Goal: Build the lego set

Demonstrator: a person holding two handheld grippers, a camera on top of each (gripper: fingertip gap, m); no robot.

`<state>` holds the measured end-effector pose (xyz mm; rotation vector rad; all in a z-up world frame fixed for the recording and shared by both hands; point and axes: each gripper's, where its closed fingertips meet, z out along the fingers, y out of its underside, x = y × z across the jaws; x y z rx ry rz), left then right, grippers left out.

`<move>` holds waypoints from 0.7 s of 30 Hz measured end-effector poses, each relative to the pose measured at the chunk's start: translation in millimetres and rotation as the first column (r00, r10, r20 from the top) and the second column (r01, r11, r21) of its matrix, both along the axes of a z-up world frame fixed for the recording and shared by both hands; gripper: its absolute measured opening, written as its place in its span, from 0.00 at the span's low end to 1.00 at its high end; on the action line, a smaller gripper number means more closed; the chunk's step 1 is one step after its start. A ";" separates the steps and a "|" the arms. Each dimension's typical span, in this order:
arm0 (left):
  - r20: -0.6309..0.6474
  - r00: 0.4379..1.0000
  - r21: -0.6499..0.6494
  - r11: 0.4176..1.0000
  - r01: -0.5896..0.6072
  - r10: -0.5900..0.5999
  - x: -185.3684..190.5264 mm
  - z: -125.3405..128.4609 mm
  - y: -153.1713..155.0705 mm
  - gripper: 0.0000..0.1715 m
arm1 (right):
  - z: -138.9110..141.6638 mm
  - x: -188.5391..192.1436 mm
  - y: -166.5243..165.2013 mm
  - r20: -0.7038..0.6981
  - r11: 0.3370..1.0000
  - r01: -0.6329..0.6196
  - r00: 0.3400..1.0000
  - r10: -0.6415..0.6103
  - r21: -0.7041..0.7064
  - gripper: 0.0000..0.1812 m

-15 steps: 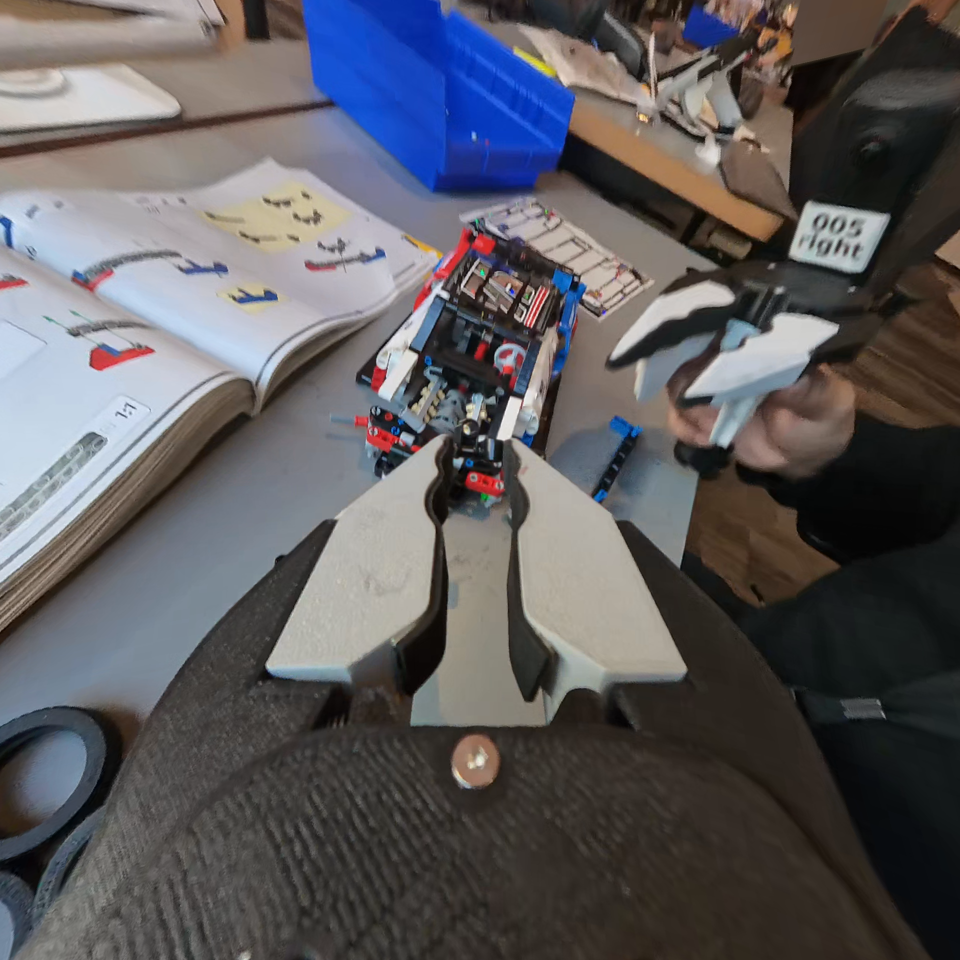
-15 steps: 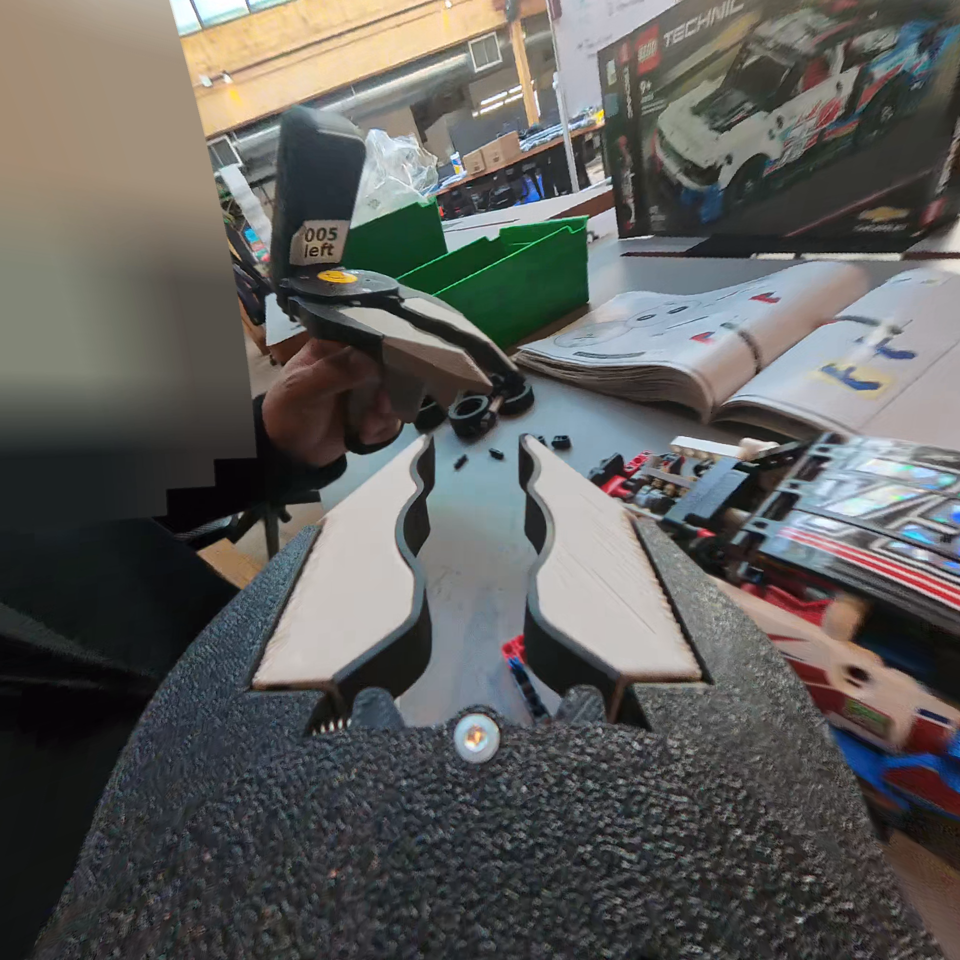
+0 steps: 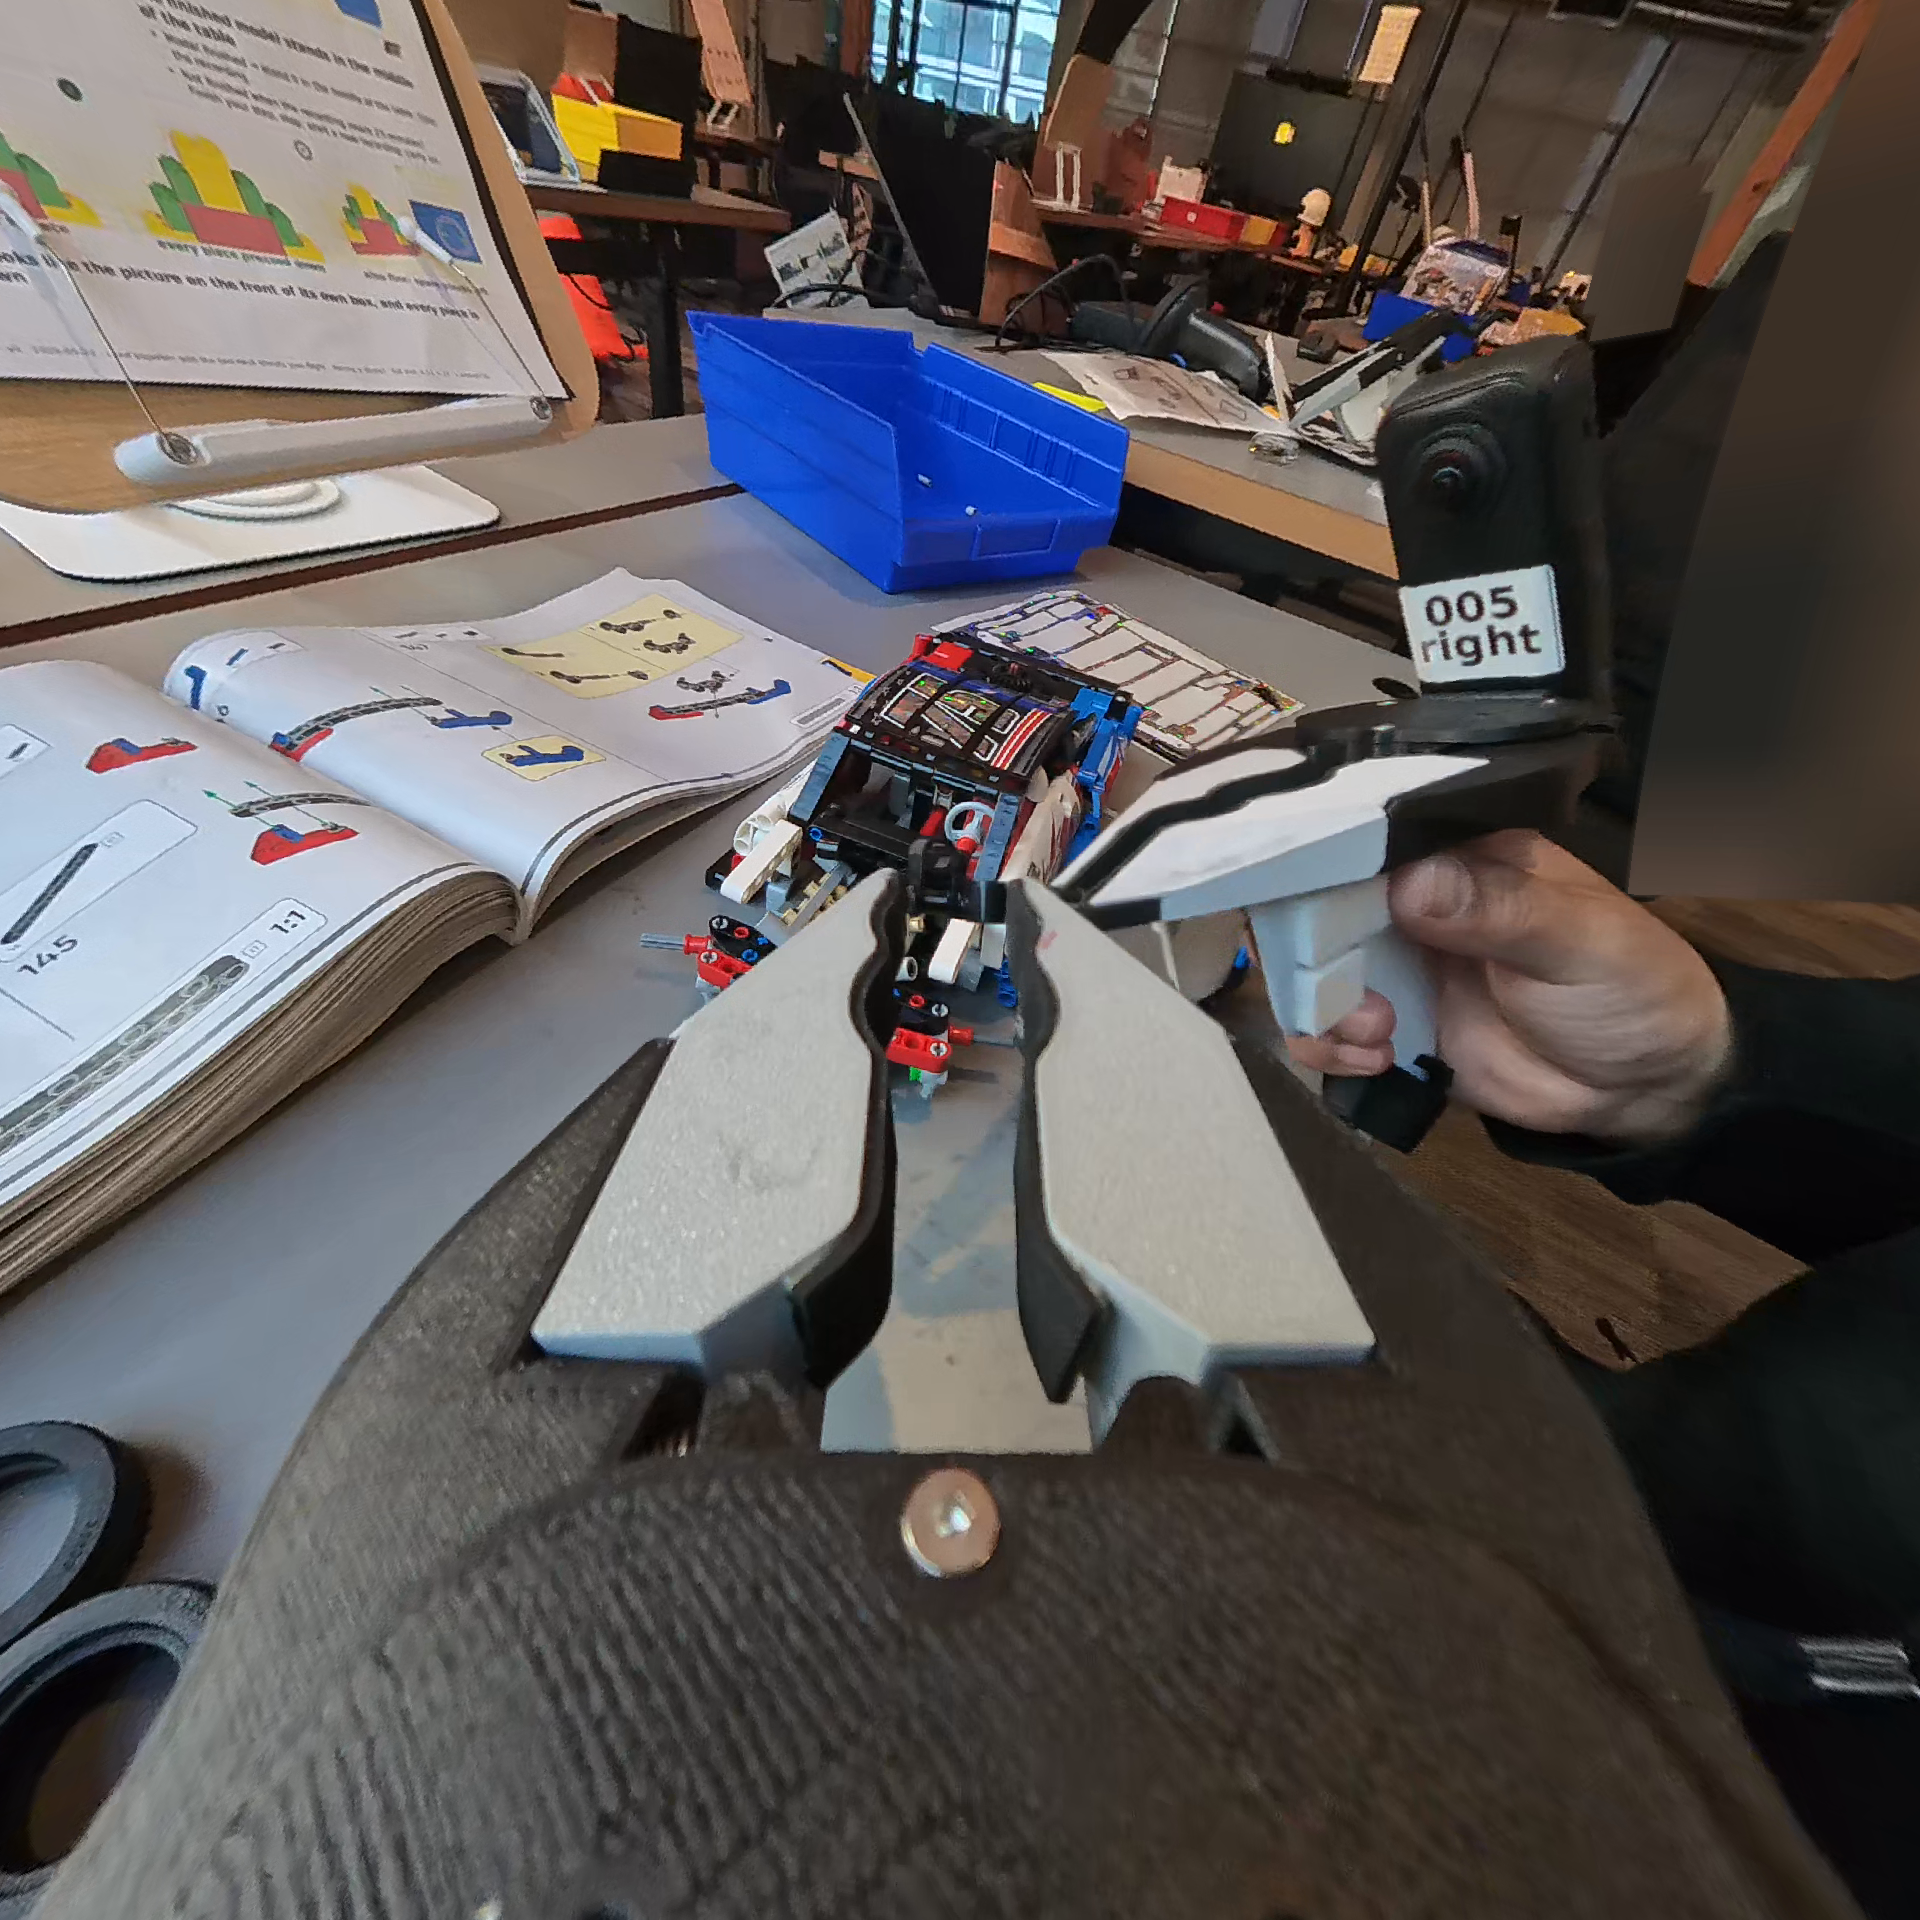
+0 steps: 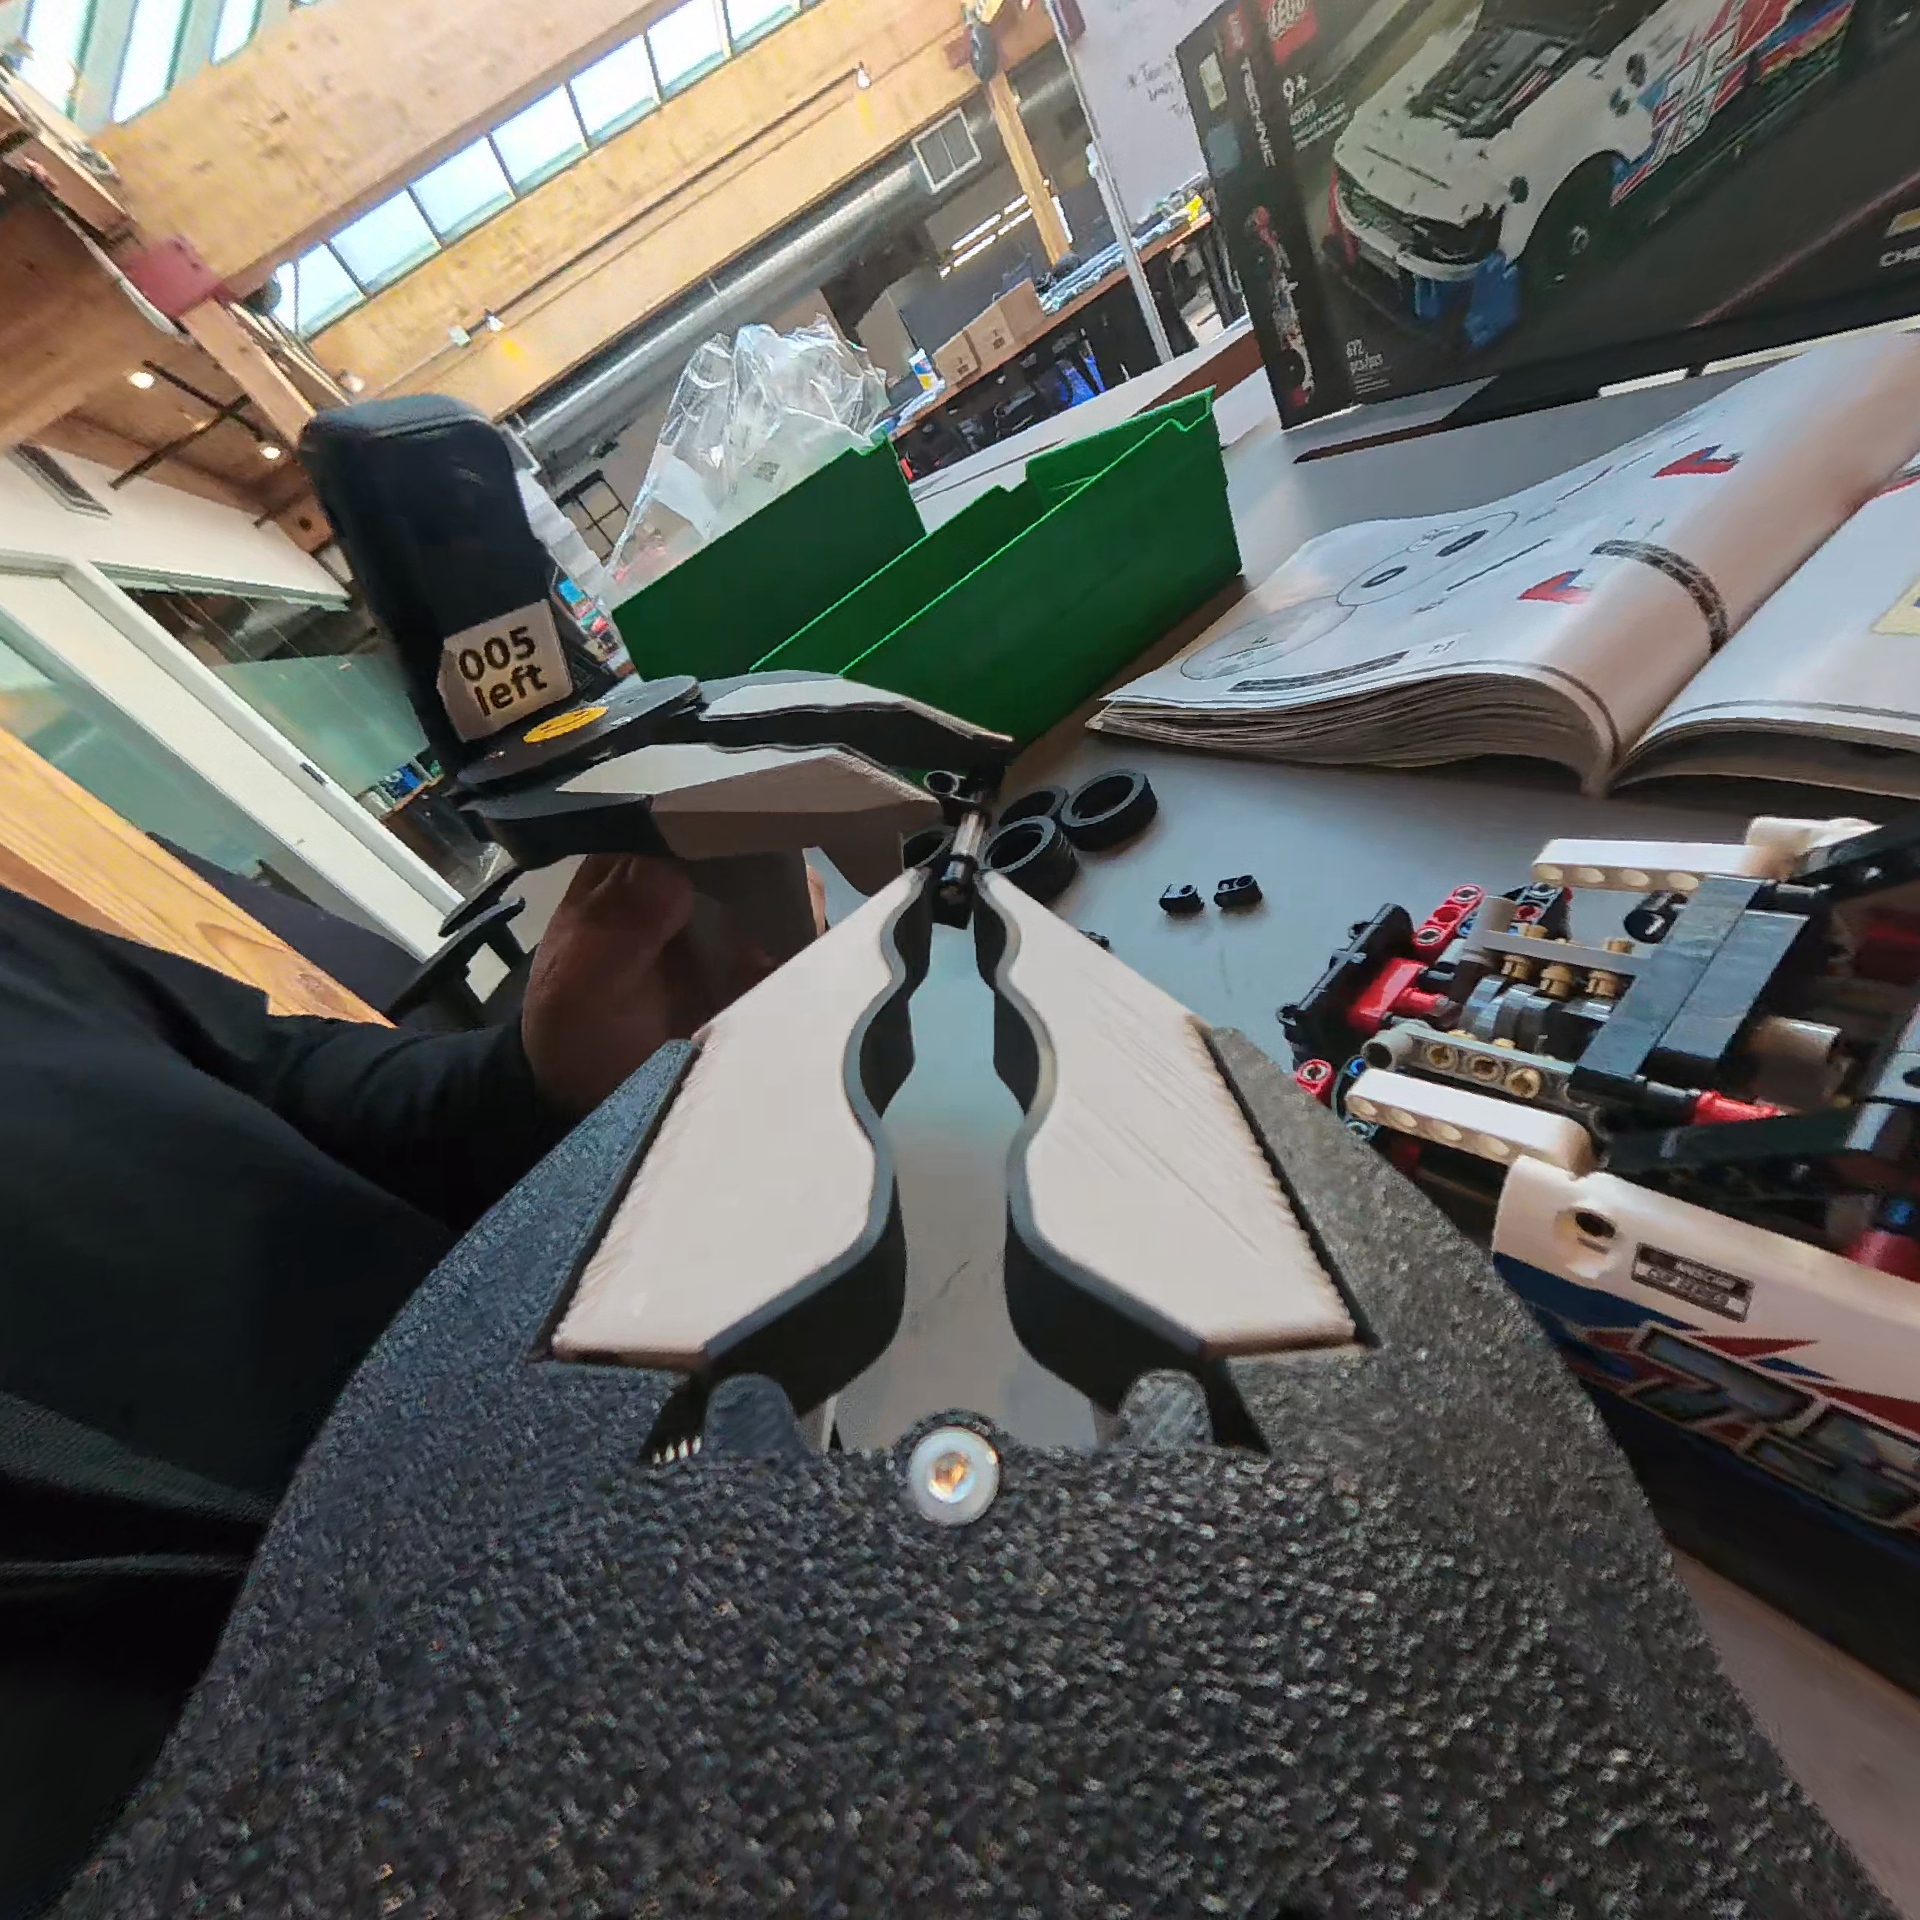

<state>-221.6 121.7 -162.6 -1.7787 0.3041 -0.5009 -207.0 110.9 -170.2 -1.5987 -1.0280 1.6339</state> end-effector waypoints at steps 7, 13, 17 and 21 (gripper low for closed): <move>0.030 0.988 -0.016 0.988 0.154 -0.153 11.6 -0.9 -17.0 0.15 | -4.1 10.8 0.3 0.018 0.997 -0.036 0.999 0.035 0.069 0.03; 0.164 0.857 -0.272 0.813 0.515 -0.489 12.0 -28.5 -44.5 0.19 | -10.9 22.6 -16.2 0.075 0.972 -0.189 0.981 0.180 0.139 0.03; 0.328 0.751 -0.291 0.696 0.657 -0.573 19.4 -30.1 -53.7 0.20 | -17.5 28.6 -35.4 0.131 0.933 -0.309 0.949 0.288 0.186 0.03; 0.394 0.655 -0.288 0.590 0.754 -0.645 35.5 -32.5 -78.3 0.19 | -22.3 32.5 -58.2 0.158 0.899 -0.393 0.917 0.367 0.193 0.03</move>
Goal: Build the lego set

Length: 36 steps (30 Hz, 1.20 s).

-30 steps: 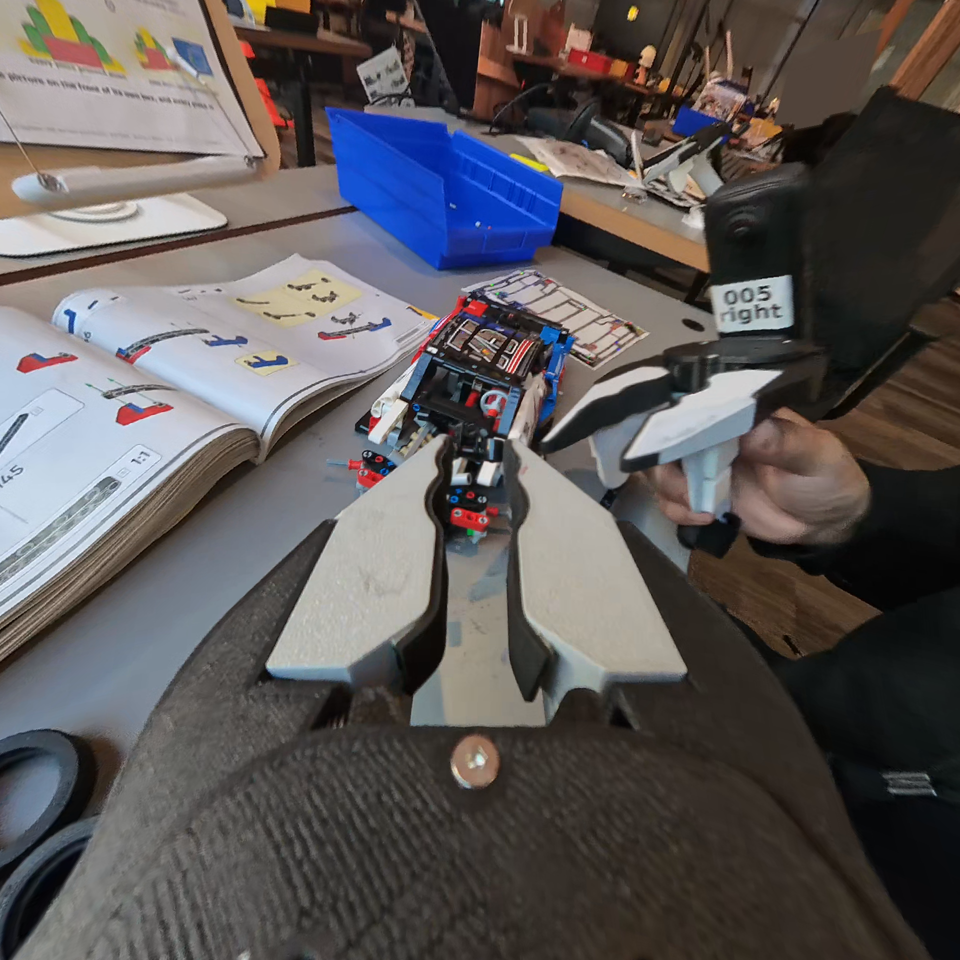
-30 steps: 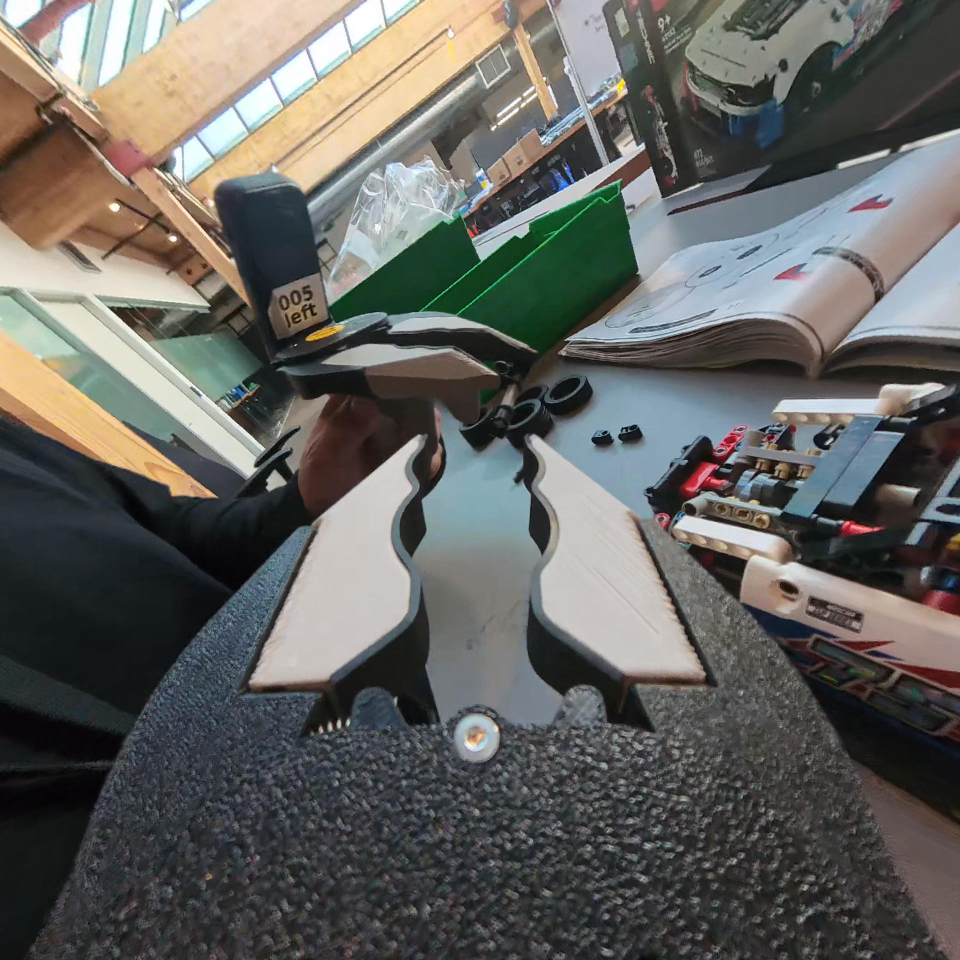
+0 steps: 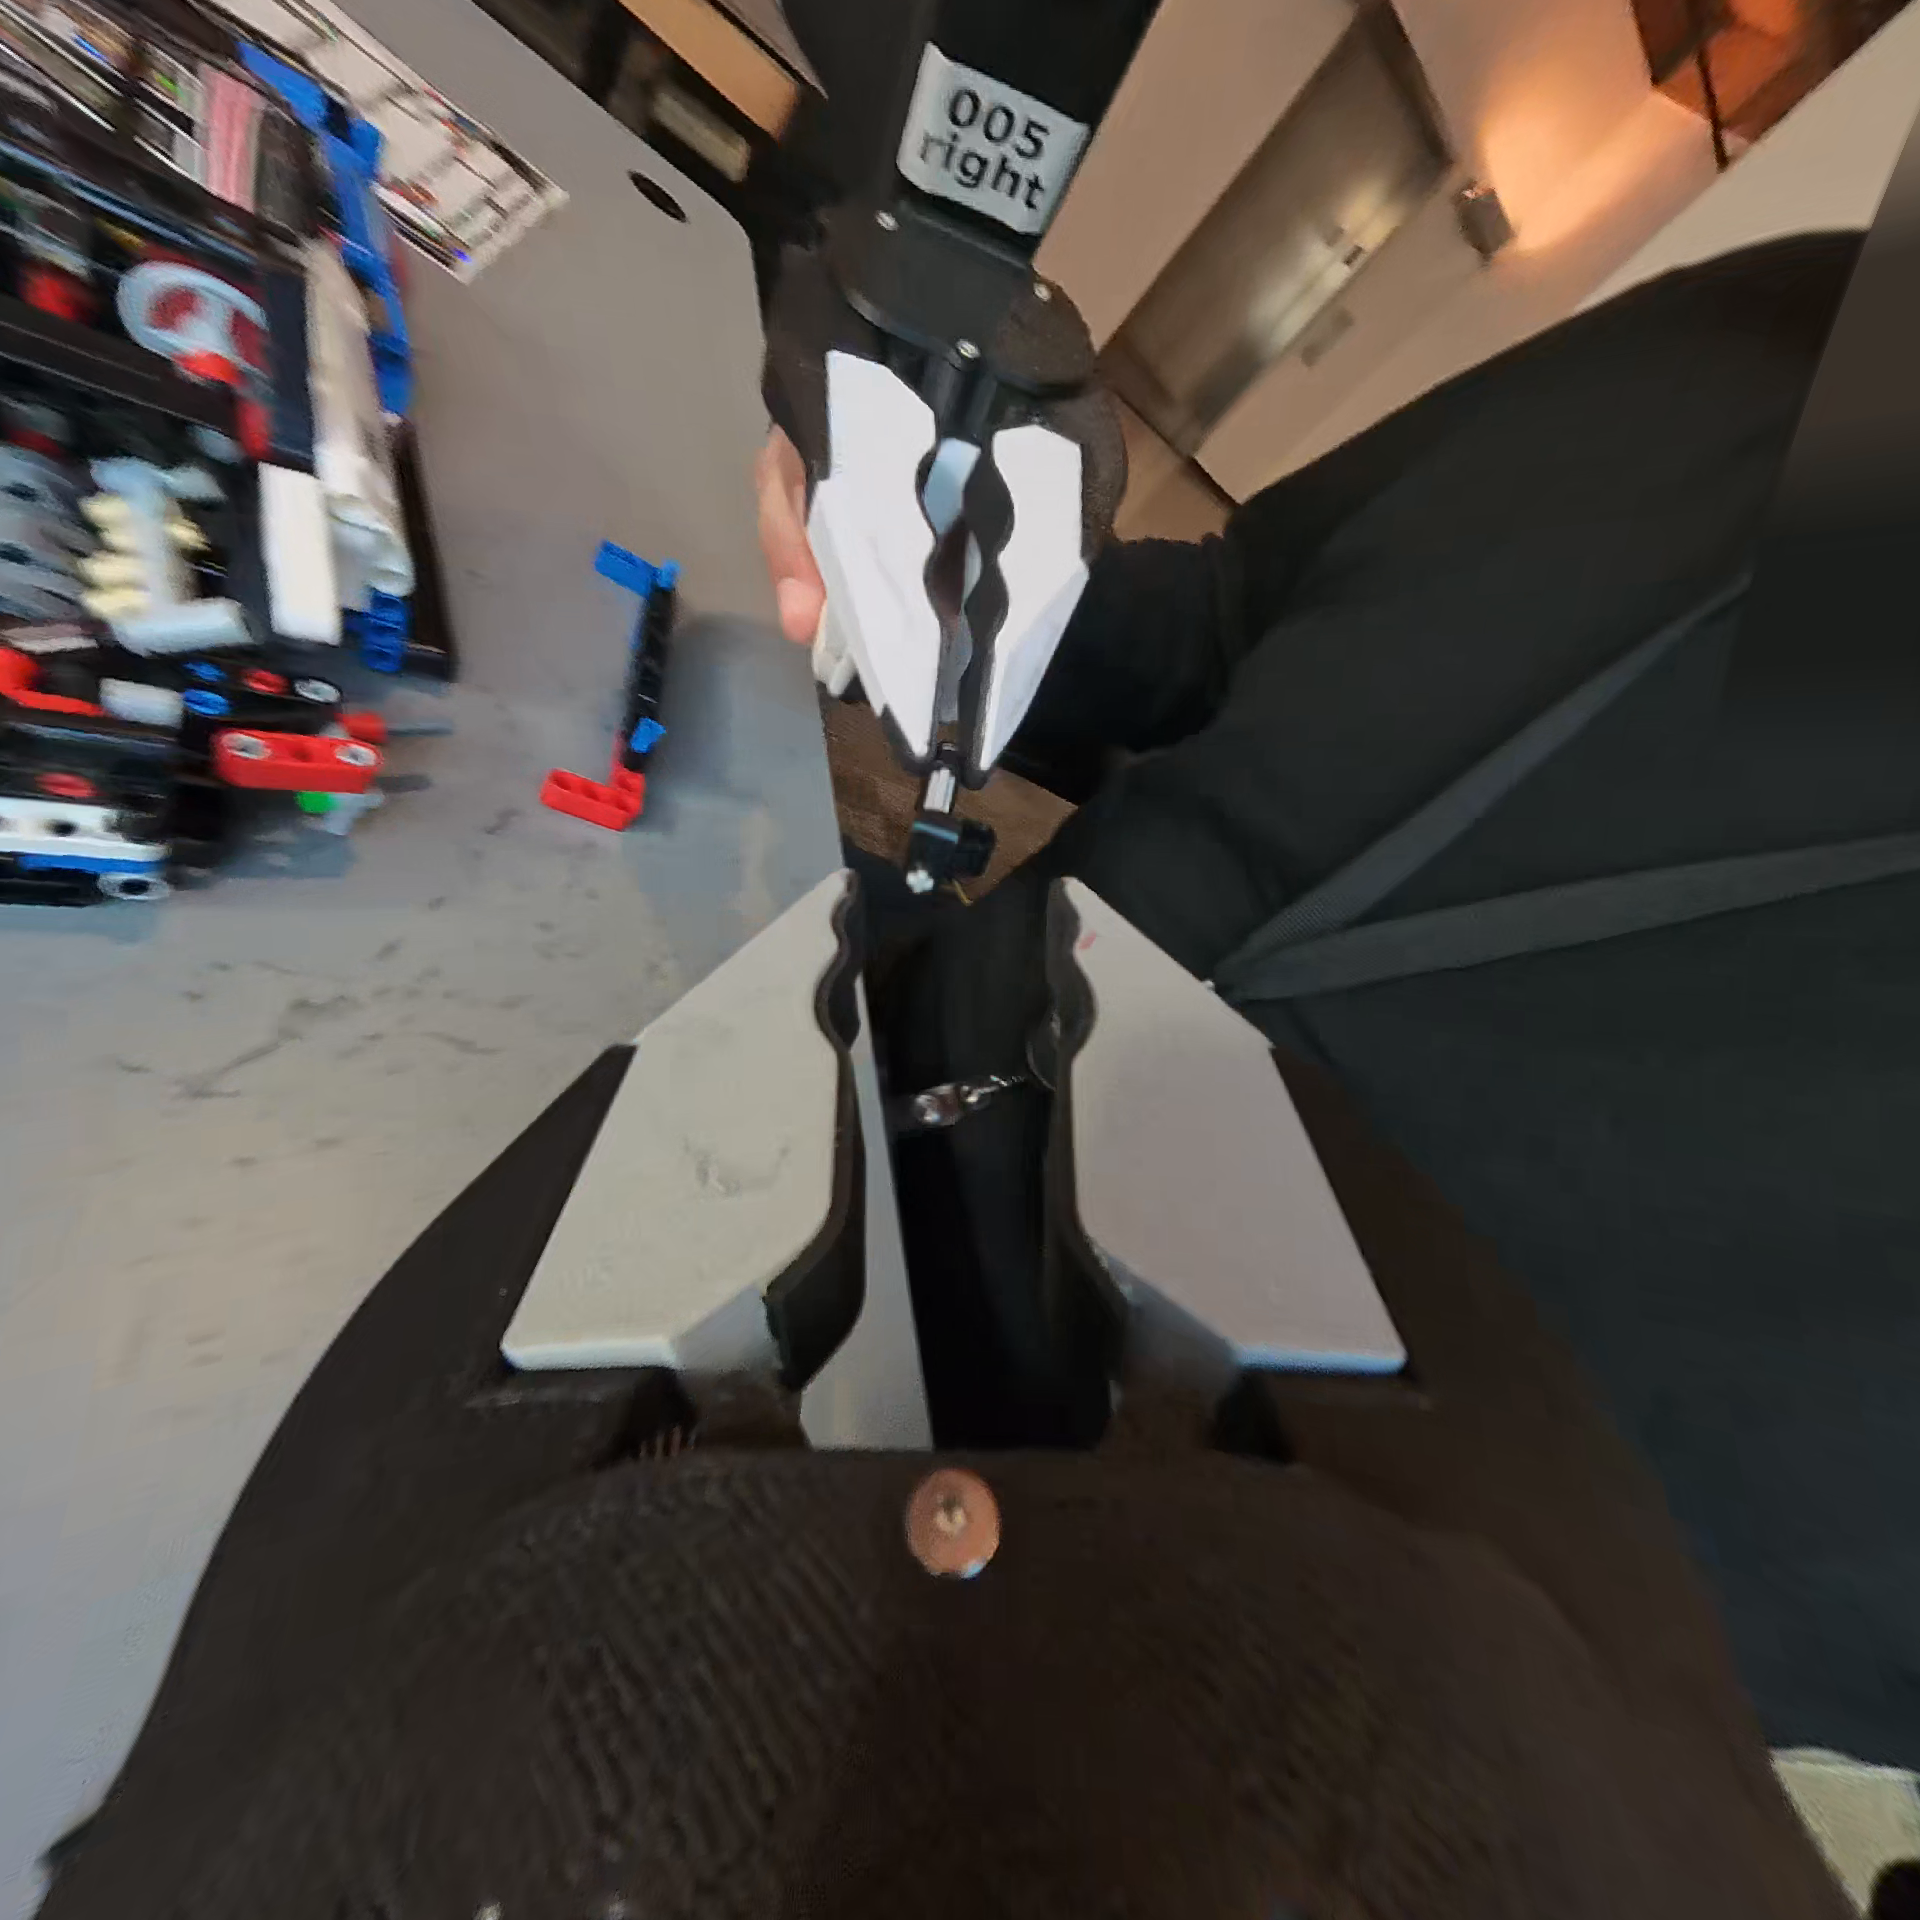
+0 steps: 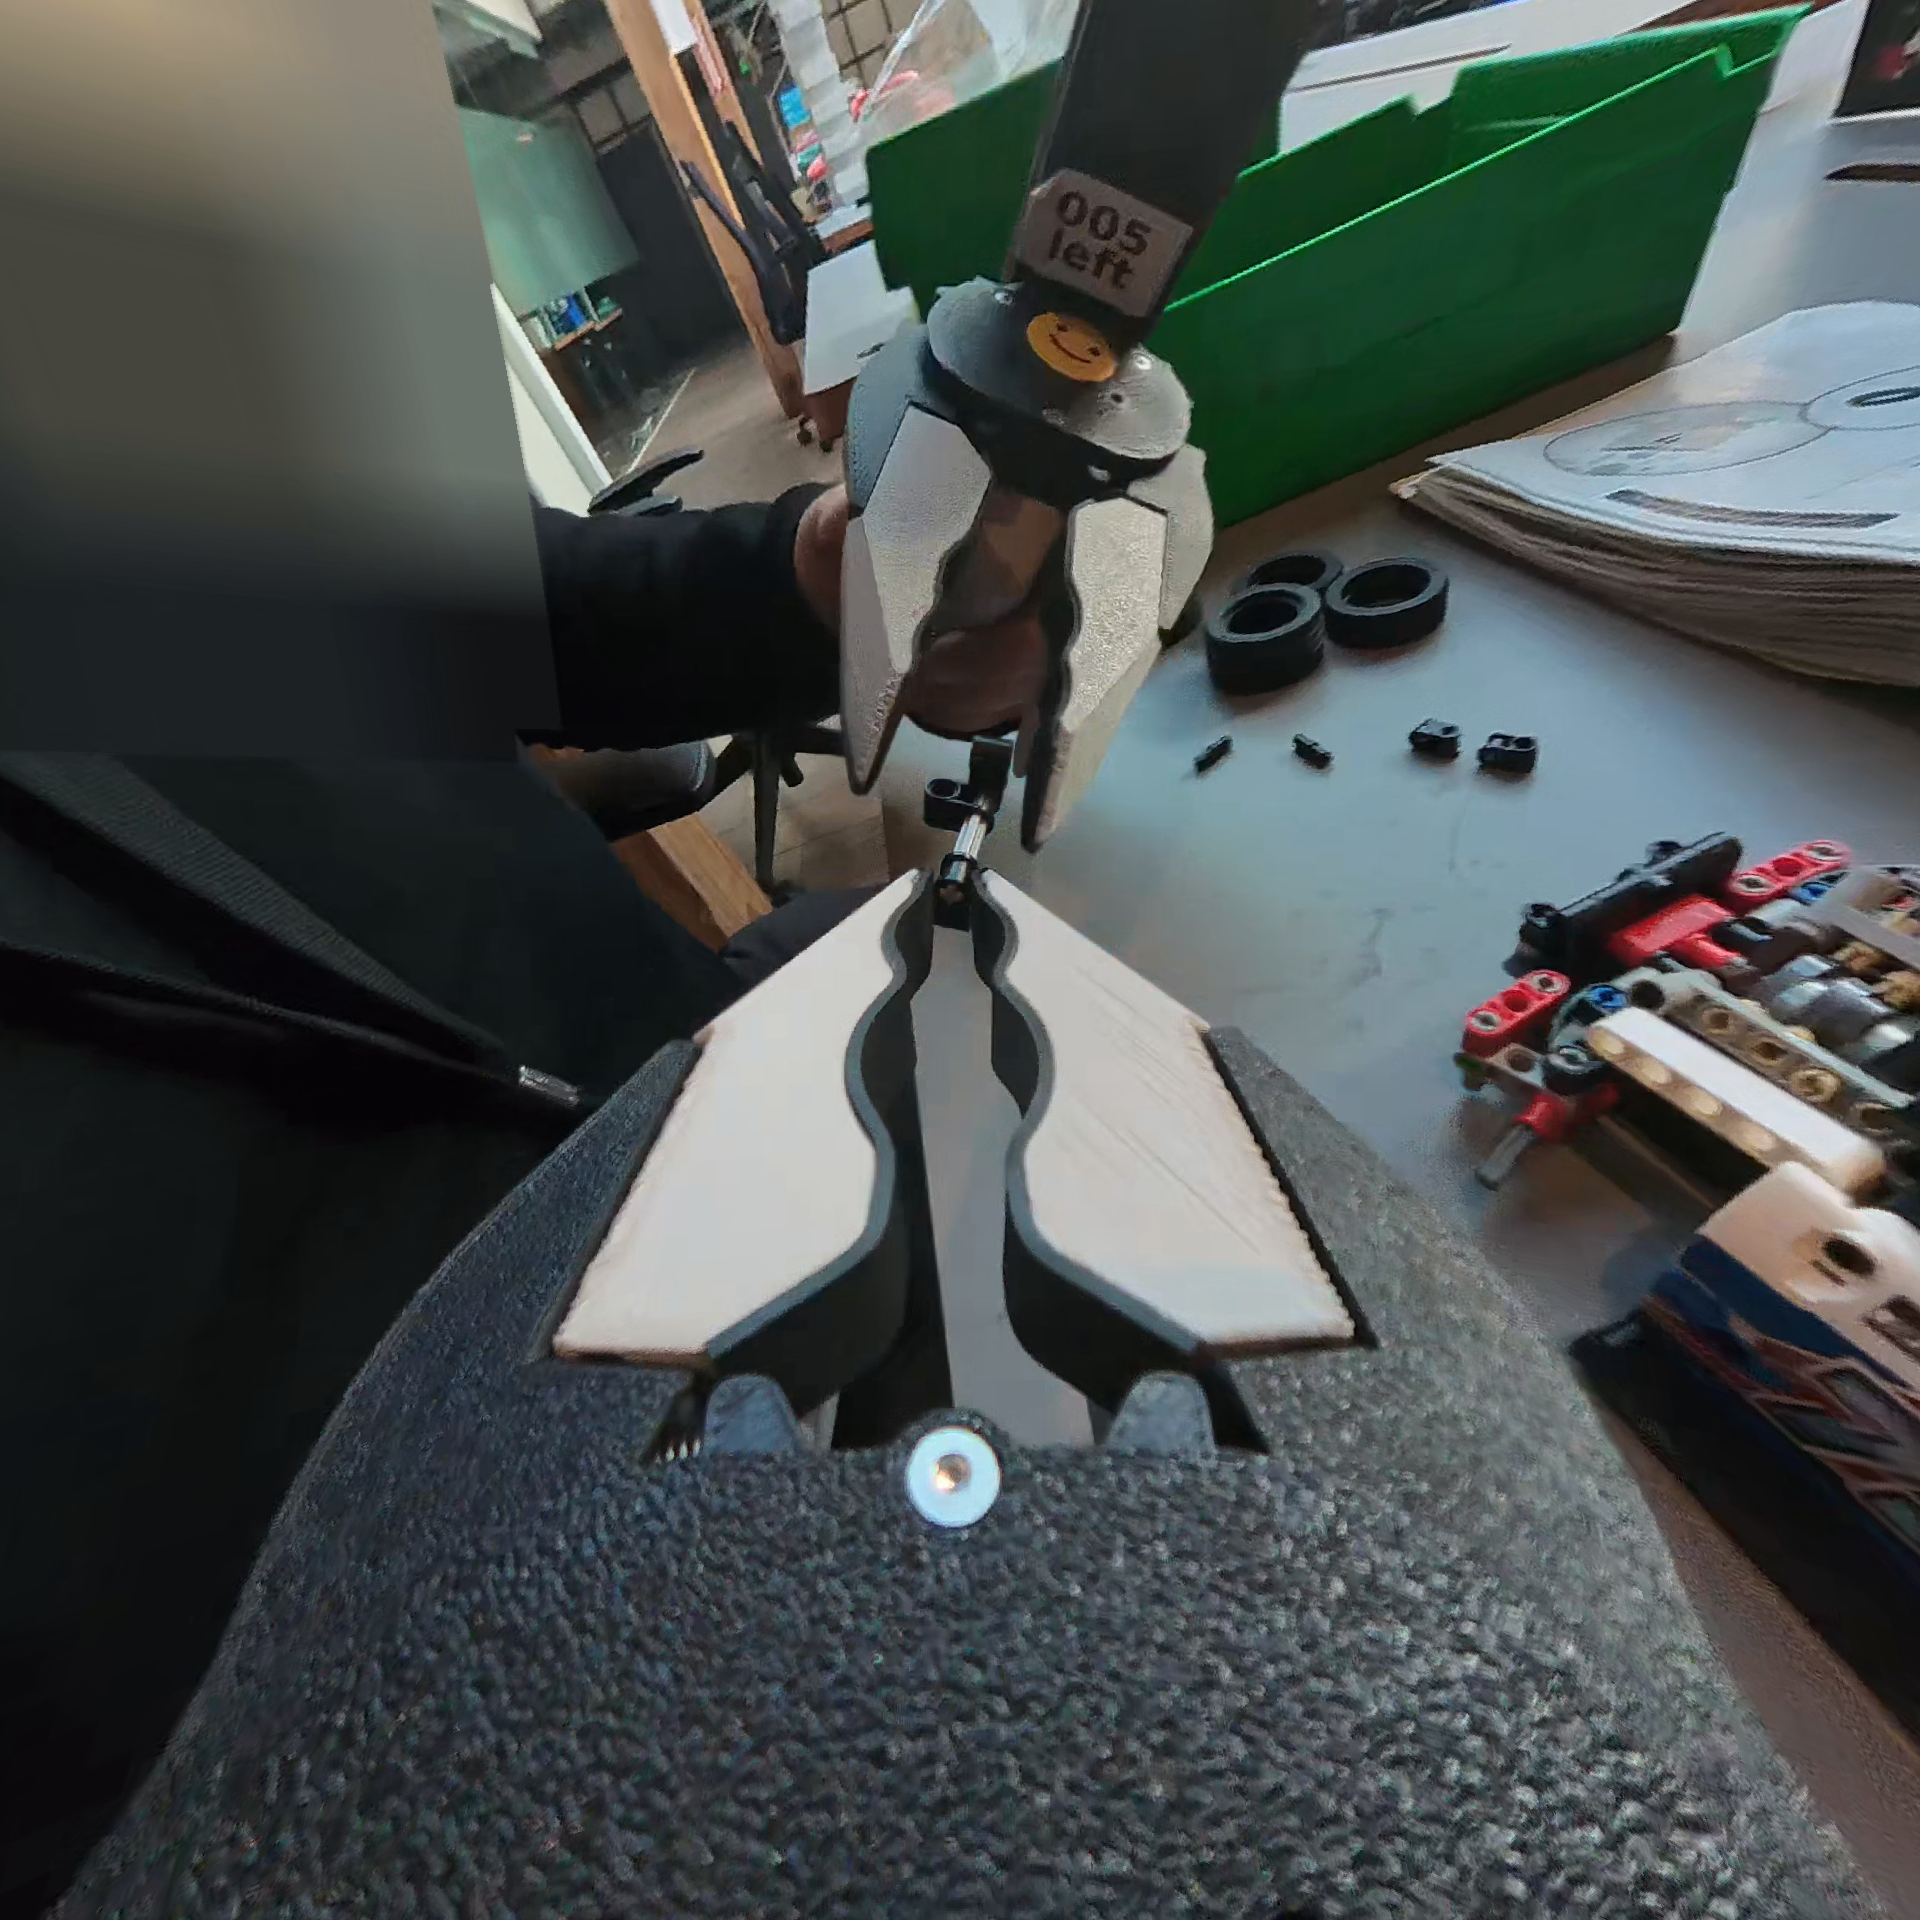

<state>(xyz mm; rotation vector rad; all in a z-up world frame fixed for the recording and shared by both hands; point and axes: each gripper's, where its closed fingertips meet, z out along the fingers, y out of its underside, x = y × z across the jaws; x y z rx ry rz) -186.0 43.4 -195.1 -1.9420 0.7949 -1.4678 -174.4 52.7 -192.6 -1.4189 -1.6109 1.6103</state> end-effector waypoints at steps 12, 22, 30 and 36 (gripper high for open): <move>-0.020 0.997 -0.073 0.994 -0.082 0.080 30.7 -22.9 -58.1 0.08 | -17.0 12.0 -52.9 0.055 0.989 -0.077 0.995 0.084 -0.125 0.04; -0.044 0.998 -0.061 0.997 -0.052 0.050 57.4 -38.9 -91.6 0.12 | -23.5 35.3 -78.3 0.042 0.953 -0.146 0.986 0.162 -0.266 0.03; -0.009 0.999 -0.126 0.991 -0.041 0.040 68.4 -41.0 -96.8 0.07 | -29.4 40.4 -85.6 0.072 0.955 -0.160 0.980 0.183 -0.252 0.04; -0.007 1.000 -0.150 0.988 -0.021 0.021 68.5 -41.5 -97.4 0.07 | -40.2 50.7 -90.2 0.137 0.945 -0.222 0.956 0.259 -0.240 0.04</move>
